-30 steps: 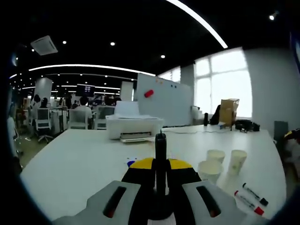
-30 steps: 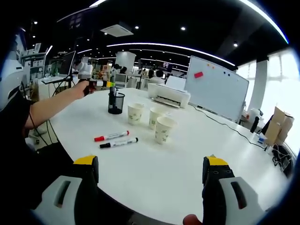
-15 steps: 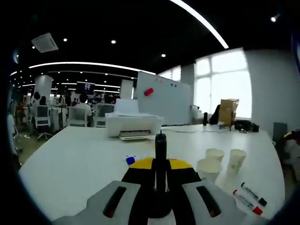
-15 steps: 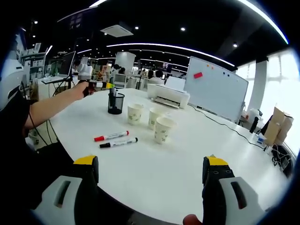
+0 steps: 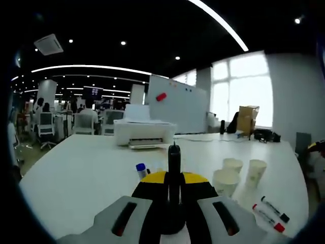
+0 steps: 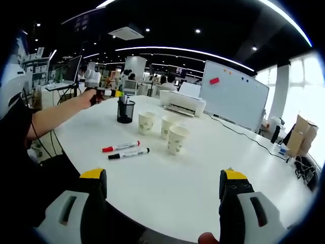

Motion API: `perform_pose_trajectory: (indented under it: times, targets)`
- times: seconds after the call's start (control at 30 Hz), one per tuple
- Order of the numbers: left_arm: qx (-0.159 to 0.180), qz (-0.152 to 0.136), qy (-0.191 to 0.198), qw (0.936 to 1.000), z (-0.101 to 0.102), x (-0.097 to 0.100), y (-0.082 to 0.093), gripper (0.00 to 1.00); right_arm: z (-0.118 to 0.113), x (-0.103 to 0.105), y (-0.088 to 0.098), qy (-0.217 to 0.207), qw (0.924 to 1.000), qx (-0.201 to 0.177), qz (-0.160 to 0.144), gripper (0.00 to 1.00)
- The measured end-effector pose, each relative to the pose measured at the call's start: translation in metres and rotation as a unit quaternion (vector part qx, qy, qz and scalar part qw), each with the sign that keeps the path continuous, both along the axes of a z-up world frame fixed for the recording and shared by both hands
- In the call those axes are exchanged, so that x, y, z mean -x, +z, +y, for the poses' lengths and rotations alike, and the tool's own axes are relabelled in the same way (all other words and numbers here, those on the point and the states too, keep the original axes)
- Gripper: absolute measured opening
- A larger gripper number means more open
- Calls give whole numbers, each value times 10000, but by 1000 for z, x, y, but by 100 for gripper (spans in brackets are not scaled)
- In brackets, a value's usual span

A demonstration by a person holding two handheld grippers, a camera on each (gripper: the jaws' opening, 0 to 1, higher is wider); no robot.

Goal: Place the scattered laser pointers and whiteboard markers into the pen holder and stack the scattered paper cups together

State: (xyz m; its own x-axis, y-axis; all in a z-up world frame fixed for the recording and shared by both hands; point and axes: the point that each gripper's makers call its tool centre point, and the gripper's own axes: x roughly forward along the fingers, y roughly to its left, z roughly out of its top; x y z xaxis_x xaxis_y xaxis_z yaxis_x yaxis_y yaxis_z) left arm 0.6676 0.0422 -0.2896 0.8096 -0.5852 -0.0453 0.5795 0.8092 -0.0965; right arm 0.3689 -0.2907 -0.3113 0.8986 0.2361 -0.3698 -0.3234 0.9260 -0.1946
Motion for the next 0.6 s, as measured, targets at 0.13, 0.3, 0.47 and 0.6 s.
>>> perform_pose_trajectory:
  times: [0.13, 0.3, 0.47, 0.6]
  targets:
    - [-2, 16, 6, 10000, 0, 0, -2, 14, -1, 0, 0, -9, 10000, 5, 0, 87]
    - [-35, 18, 31, 10000, 1, 0, -5, 14, -1, 0, -3, -13, 10000, 3, 32, 87]
    - [-44, 59, 48, 10000, 2, 0, -9, 14, 0, -1, -3, 3, 10000, 6, 37, 87]
    - [-27, 76, 43, 10000, 1, 0, -10, 14, 0, -1, -4, 4, 10000, 35, 53, 86]
